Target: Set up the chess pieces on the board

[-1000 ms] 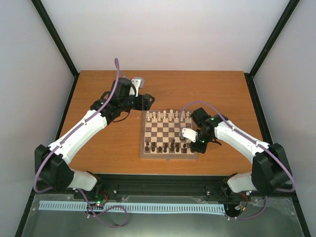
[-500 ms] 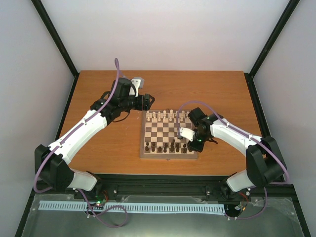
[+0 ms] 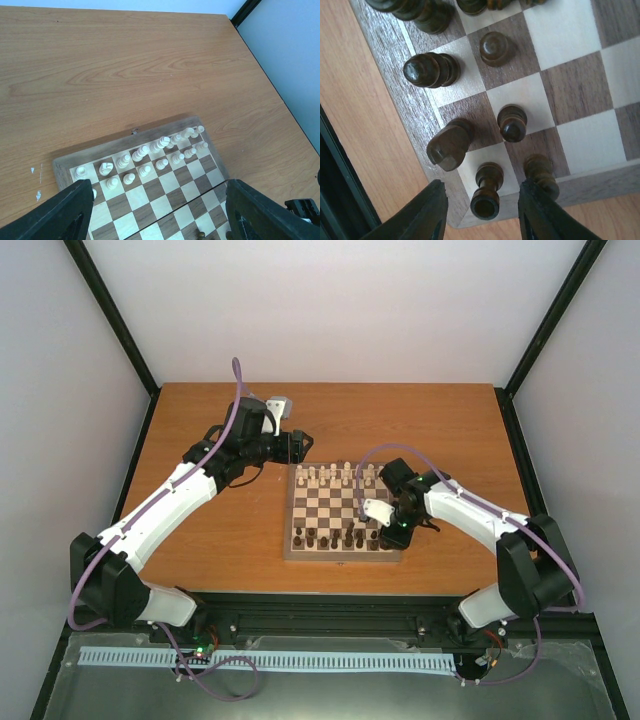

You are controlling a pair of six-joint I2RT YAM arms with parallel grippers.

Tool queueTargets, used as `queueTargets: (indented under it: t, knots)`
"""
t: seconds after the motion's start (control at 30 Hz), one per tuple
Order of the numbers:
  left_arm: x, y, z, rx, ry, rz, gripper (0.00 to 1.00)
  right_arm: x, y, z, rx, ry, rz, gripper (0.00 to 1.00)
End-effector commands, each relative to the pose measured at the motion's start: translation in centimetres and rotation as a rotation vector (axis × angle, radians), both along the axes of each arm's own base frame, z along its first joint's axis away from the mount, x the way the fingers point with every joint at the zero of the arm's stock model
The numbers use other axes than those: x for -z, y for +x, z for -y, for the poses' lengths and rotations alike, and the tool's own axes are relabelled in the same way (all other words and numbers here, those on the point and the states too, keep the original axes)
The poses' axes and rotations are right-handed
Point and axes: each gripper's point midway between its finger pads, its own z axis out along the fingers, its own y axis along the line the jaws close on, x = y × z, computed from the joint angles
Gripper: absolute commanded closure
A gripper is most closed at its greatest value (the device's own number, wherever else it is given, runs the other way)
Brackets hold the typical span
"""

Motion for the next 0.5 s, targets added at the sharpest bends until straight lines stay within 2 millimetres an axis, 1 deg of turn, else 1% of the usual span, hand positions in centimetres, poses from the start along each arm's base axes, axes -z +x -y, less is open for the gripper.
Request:
queueTargets:
  t: [0.0,0.13,0.2,0.23,0.3,0.37,0.47]
  knots:
    - [-2.1,0.5,0.2,-0.001,-0.036,0.042,0.25,-2.9,0.8,-0.3,0.001,0.028,0.077,0.58]
    - [-1.2,0.8,0.4,0.0,-0.021,0.013,0.25,-6.2,2.7,-0.6,0.047,0.089,0.163,0.54]
    - [-0.5,0.9,0.5,0.0,-0.013,-0.005,0.26,-7.0,3.8,-0.7,0.082,0.111,0.183,0.54]
    - [-0.1,0.9,0.6,-0.001,-0.004,-0.018,0.27,-7.0,4.3,-0.6,0.102,0.113,0.183,0.54]
    - [1.6,0.6,0.9,-0.004,0.06,-0.07,0.35,-7.3,5.6,-0.2,0.152,0.125,0.194,0.55]
    - [3.0,-0.1,1.9,0.014,0.149,-0.108,0.38,-8.2,7.1,0.7,0.226,0.17,0.202,0.55]
    - [4.8,-1.9,4.0,0.071,0.314,-0.153,0.44,-10.2,9.0,2.3,0.341,0.274,0.211,0.55]
